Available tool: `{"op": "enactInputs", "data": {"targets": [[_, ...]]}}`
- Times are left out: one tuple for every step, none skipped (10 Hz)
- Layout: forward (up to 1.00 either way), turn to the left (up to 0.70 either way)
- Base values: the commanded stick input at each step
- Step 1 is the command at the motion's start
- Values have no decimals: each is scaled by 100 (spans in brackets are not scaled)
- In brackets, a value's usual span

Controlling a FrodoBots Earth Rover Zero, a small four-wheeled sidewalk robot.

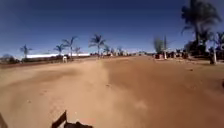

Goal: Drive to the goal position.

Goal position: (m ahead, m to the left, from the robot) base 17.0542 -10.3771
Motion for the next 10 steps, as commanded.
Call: {"op": "enactInputs", "data": {"targets": [[70, 0], [70, 0], [70, 0], [70, 0], [70, 0], [70, 0], [70, 0], [70, 0], [70, 0], [70, 0]]}}
